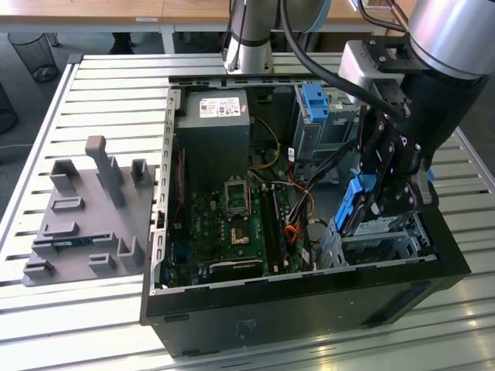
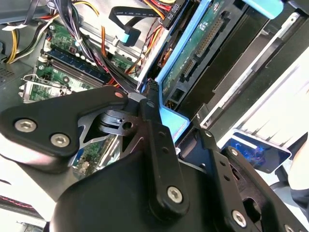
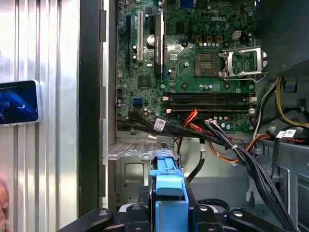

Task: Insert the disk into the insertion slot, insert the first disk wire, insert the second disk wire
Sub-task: 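Insert the disk into the insertion slot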

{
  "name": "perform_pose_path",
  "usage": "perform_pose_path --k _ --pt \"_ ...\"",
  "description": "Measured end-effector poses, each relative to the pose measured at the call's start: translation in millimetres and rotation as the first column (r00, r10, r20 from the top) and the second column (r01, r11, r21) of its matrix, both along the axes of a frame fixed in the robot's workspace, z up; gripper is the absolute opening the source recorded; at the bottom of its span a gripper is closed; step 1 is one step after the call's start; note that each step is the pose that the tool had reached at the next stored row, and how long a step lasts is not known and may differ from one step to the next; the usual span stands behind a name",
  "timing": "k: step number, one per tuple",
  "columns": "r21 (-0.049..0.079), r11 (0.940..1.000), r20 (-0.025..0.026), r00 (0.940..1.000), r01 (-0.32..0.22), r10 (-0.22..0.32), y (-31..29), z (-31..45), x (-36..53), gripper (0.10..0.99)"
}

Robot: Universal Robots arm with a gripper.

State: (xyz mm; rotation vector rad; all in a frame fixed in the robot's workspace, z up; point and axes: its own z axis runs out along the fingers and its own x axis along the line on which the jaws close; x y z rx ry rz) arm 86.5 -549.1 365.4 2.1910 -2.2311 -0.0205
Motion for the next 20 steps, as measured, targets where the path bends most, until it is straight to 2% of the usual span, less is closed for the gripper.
perform_pose_path --k 20 --pt "0.000 1.0000 0.0000 1.0000 0.000 0.000 0.0 -17.9 0.0 0.365"
